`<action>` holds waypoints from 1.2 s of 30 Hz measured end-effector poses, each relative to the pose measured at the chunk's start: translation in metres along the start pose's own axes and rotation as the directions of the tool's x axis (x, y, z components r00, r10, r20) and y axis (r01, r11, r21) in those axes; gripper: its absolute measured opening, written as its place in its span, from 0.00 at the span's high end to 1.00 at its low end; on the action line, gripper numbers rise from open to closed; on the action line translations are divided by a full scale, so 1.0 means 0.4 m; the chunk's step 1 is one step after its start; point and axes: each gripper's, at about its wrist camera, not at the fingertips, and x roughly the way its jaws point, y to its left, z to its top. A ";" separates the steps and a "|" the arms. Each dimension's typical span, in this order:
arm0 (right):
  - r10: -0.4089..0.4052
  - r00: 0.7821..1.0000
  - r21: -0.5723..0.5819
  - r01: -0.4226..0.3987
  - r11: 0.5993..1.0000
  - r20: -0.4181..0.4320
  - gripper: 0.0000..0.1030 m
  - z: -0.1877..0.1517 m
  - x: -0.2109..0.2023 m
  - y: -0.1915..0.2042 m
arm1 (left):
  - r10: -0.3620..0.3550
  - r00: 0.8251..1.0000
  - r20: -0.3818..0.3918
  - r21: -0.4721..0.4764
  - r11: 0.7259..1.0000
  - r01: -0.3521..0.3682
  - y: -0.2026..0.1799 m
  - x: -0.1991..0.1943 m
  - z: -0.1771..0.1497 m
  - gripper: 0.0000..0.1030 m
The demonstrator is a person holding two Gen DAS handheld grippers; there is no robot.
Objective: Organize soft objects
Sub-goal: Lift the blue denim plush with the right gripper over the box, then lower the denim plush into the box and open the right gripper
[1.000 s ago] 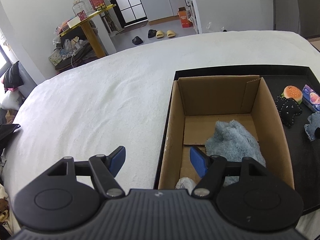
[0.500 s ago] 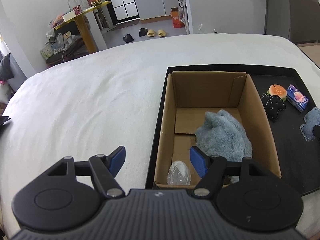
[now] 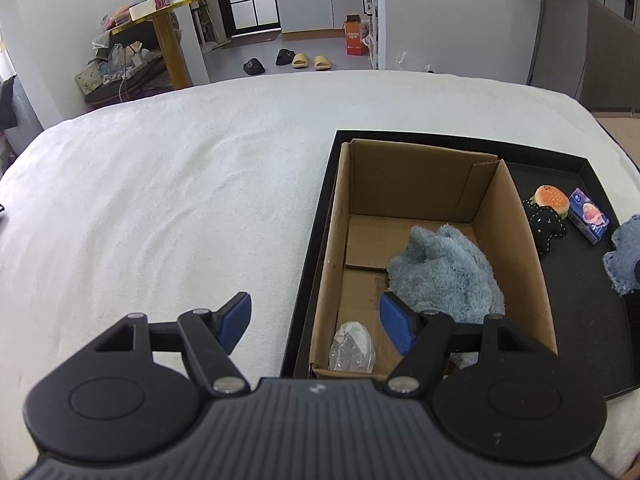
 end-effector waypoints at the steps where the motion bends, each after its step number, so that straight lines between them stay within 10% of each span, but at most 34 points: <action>1: 0.004 1.000 -0.004 -0.004 1.000 0.000 0.92 0.000 -0.002 0.006 | -0.005 1.000 0.002 -0.007 1.000 0.005 0.004 0.000 0.000 0.33; 27: 0.156 0.987 -0.133 -0.159 0.978 -0.031 0.92 0.050 0.017 0.213 | -0.094 0.995 -0.027 -0.083 0.992 0.091 0.054 0.037 -0.009 0.37; 36: 0.205 0.975 -0.115 -0.213 0.970 -0.082 0.92 0.051 0.063 0.275 | -0.127 0.990 -0.059 -0.101 0.988 0.120 0.065 0.064 -0.015 0.62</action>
